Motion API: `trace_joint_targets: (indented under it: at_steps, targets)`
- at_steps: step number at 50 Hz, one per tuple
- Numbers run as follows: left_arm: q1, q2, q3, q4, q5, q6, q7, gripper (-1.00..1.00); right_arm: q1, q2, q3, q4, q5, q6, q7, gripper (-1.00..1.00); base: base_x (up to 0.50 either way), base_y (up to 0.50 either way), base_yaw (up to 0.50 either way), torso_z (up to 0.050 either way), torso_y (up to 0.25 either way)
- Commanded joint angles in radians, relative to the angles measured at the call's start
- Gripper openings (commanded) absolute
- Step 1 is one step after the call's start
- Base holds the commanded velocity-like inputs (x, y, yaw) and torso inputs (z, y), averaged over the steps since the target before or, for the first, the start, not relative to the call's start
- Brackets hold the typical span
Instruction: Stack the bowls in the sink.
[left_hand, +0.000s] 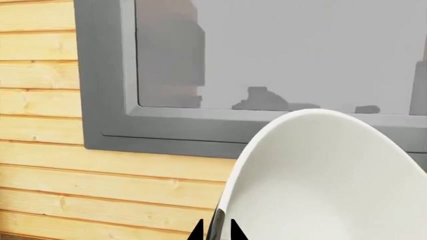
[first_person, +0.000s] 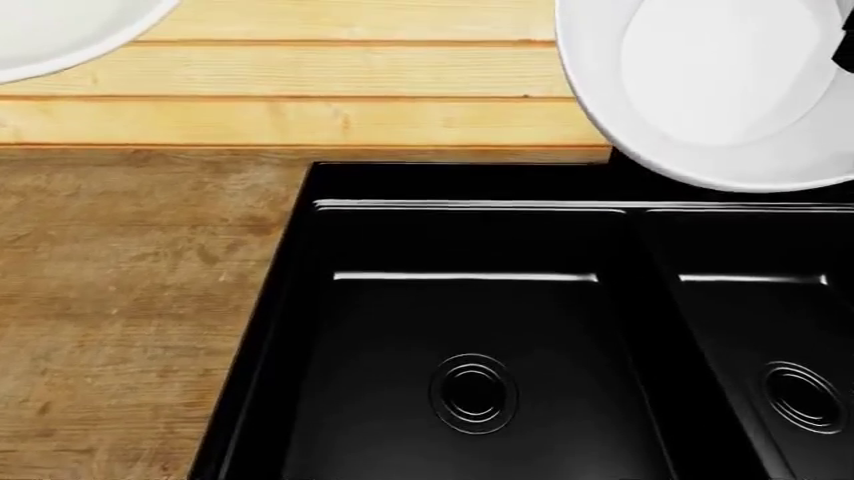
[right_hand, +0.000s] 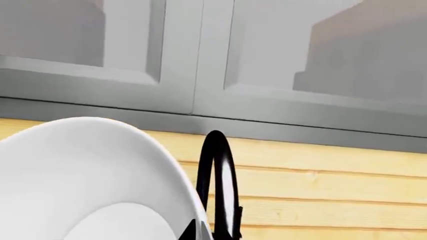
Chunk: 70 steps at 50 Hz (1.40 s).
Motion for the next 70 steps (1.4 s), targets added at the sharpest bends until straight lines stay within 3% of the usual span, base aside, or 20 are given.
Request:
trace_joint_targets:
  at_steps: [1, 24, 70]
  targets:
    - [-0.011, -0.005, -0.007, -0.004, 0.001, -0.002, -0.005, -1.0, 0.022, -0.01, 0.002, 0.001, -0.011, 0.023, -0.007, -1.0, 0.0, 0.0, 0.0, 0.0, 0.0]
    - [-0.003, -0.008, -0.015, -0.006, 0.013, -0.007, 0.004, -1.0, 0.081, -0.093, 0.03, -0.04, 0.057, 0.034, -0.105, -1.0, 0.0, 0.0, 0.0, 0.0, 0.001]
    - [0.098, -0.016, -0.019, 0.051, 0.124, 0.055, 0.057, -1.0, 0.199, -0.059, 0.014, -0.042, 0.186, 0.112, -0.078, -1.0, 0.02, -0.01, 0.0, 0.0, 0.0]
